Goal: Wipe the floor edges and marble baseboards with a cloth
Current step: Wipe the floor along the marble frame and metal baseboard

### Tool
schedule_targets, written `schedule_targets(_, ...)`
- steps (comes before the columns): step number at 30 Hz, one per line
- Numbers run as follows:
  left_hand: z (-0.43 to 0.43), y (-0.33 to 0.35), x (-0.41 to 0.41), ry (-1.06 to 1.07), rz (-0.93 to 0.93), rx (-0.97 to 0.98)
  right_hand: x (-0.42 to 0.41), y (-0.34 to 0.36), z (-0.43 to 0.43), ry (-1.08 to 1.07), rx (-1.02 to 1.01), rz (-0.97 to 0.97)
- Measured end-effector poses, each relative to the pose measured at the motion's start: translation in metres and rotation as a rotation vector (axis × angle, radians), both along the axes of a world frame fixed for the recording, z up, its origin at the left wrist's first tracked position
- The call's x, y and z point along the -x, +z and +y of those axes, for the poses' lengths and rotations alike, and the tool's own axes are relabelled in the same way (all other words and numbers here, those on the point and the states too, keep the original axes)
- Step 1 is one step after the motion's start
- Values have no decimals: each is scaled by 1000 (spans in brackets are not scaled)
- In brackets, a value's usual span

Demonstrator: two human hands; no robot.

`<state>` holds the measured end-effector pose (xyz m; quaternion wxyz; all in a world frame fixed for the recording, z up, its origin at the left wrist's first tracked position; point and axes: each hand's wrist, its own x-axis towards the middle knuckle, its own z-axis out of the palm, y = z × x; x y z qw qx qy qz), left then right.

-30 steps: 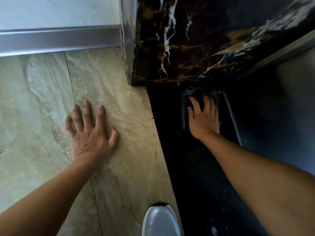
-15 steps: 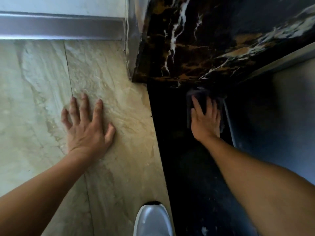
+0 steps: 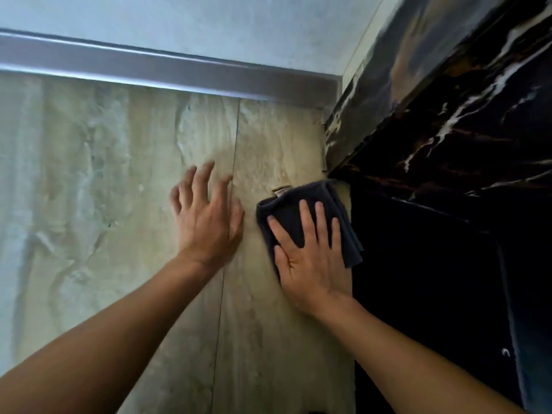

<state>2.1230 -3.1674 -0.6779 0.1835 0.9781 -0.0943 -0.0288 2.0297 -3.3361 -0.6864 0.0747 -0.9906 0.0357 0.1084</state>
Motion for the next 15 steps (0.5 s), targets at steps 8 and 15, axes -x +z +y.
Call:
schedule_targets(8, 52, -4, -19, 114, 142, -210, -186, -1, 9, -119, -13, 117)
schedule_targets(15, 91, -6, -24, 140, 154, -259, -95, -1, 29, -54, -39, 26)
